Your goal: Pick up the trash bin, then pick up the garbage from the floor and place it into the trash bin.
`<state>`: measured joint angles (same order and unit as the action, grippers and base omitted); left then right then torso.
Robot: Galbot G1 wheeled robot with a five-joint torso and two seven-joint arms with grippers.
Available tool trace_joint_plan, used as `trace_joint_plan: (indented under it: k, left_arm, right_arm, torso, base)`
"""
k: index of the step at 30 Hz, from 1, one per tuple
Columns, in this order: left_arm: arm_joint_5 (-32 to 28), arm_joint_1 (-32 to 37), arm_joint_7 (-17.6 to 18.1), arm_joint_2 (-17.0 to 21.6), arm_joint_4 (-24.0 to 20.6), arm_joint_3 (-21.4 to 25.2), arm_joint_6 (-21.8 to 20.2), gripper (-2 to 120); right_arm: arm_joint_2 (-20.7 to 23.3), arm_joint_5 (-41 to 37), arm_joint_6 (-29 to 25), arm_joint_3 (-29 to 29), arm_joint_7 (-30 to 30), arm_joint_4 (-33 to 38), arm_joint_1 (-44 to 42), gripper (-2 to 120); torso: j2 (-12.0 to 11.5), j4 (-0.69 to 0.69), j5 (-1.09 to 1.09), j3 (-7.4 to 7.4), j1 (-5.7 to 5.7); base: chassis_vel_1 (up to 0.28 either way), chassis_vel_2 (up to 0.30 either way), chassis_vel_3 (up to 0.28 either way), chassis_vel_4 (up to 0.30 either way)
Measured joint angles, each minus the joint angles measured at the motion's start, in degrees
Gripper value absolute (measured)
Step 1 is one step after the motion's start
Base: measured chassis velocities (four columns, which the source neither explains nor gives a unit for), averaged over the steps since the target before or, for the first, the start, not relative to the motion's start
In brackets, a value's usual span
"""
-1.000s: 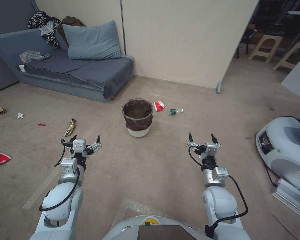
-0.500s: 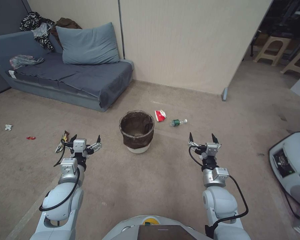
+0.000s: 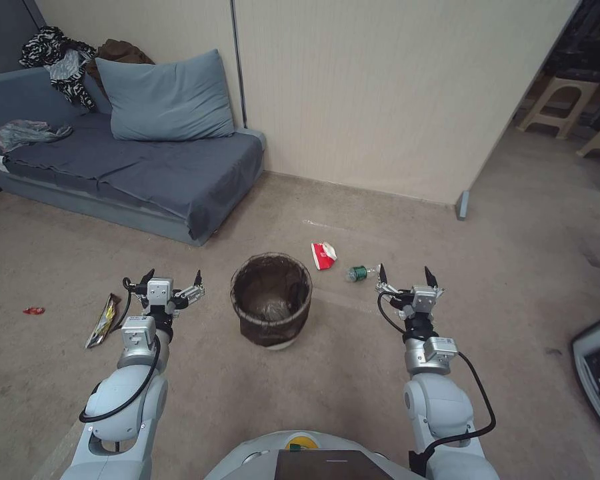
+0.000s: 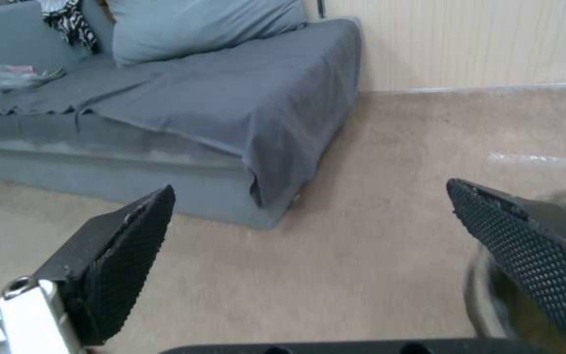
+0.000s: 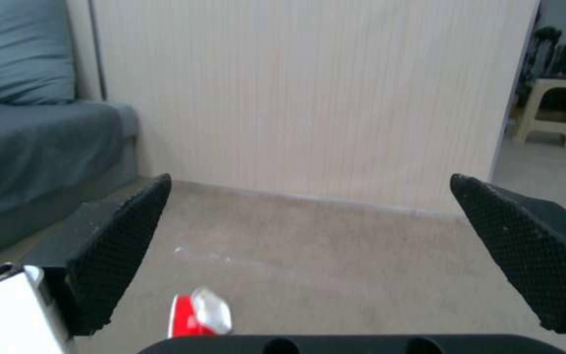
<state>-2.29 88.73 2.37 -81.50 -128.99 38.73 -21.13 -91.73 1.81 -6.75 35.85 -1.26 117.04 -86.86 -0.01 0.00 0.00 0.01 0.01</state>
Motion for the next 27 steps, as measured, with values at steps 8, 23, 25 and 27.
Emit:
trace_joint_plan:
  k: [8,23,25,27]
  left_arm:
    - [-3.04,0.14,0.81,0.46,-1.25,-1.08,-3.03,100]
    - [-28.44,0.19,6.22,1.86,-6.16,-5.24,-20.99,100]
    - [-28.87,0.34,6.1,1.84,-5.59,-5.98,-21.14,100]
    - [-29.44,0.31,6.06,1.84,-5.44,-6.18,-21.49,100]
  right_arm:
    - [0.16,2.09,-2.08,0.07,-0.37,-0.94,0.43,100]
    - [0.42,2.76,-1.7,0.16,-1.13,-1.12,0.15,100]
    - [0.56,2.76,-1.66,0.23,-1.13,-1.03,0.1,100]
    - [0.6,2.76,-1.65,0.24,-1.13,-0.98,0.09,100]
  torso:
    - [0.0,0.0,0.0,0.0,0.0]
    - [0.0,0.0,0.0,-0.01,-0.01]
    - [0.0,0.0,0.0,-0.01,-0.01]
    - [0.0,0.0,0.01,-0.01,-0.01]
  base:
    - [-0.135,0.133,0.124,-0.114]
    - [0.003,-0.004,-0.003,0.002]
    - [0.0,0.0,0.0,0.0]
    - [0.0,0.0,0.0,0.0]
